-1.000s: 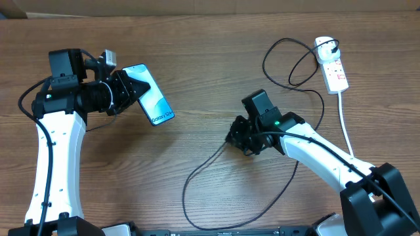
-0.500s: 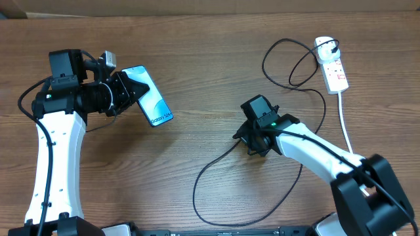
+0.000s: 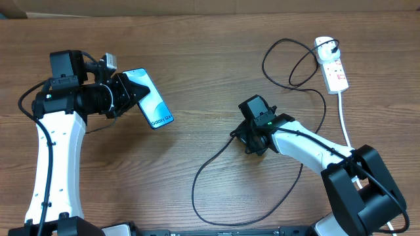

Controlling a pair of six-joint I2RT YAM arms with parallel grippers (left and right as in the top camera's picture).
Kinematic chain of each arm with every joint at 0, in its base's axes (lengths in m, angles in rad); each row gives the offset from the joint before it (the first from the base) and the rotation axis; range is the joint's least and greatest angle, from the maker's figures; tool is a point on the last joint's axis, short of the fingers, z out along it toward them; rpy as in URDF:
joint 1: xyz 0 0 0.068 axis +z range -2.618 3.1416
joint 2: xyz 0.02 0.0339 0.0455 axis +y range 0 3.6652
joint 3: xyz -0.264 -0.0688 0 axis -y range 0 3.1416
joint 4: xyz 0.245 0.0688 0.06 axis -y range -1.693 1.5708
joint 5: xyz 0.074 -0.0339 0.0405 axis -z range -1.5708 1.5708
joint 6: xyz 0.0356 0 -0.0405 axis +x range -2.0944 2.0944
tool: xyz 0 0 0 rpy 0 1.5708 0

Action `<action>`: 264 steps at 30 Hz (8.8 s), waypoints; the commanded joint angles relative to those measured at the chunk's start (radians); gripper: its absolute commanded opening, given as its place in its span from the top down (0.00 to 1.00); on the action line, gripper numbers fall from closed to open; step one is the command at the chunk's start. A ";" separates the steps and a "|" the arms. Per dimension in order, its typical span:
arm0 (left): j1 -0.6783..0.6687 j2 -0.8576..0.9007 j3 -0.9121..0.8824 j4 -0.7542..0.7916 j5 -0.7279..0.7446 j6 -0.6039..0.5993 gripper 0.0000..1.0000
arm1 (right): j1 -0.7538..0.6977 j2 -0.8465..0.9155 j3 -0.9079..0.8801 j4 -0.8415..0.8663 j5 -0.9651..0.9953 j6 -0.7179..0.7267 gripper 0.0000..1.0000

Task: Plug charger to phone and switch on socket

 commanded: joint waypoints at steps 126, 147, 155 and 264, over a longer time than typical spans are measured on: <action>-0.001 -0.009 0.006 0.228 0.803 -0.037 0.96 | 0.094 -0.448 0.030 0.367 -1.018 -0.459 0.96; -0.066 -0.009 0.006 0.189 0.803 -0.039 0.96 | 0.092 -0.448 0.030 0.481 -1.070 -0.324 0.96; -0.067 -0.009 0.006 0.163 0.799 -0.038 0.96 | 0.090 -0.448 0.030 0.529 -1.067 -0.275 0.96; -0.095 -0.009 0.006 0.110 0.810 -0.038 0.96 | 0.061 -0.389 0.030 0.653 -1.032 -0.181 0.96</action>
